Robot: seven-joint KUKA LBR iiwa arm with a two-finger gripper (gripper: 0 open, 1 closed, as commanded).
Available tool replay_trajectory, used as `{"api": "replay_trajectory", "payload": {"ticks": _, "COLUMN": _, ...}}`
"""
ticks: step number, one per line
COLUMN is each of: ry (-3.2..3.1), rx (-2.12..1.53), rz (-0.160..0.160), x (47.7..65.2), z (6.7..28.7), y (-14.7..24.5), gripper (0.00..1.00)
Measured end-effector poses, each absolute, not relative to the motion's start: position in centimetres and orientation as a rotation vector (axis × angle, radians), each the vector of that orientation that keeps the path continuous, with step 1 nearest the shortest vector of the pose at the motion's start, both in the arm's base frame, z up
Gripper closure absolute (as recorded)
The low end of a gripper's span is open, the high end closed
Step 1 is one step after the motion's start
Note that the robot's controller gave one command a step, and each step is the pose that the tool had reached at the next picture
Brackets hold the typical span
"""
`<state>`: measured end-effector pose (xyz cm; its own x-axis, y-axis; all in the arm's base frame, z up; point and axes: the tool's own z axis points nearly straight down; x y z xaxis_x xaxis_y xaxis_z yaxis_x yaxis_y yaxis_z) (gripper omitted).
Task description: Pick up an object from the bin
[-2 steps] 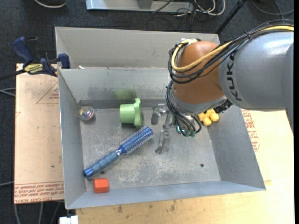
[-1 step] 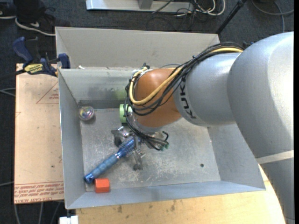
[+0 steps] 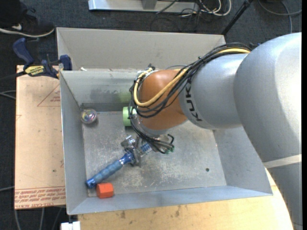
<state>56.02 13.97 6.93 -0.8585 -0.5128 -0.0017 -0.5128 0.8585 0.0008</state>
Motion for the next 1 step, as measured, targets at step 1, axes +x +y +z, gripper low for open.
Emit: {"api": "replay_trajectory", "payload": {"ticks": 1, "ry": 3.027, "rx": -0.806, "rz": 0.001, "x": 54.18, "z": 24.17, "y": 15.17, "gripper": 1.00}}
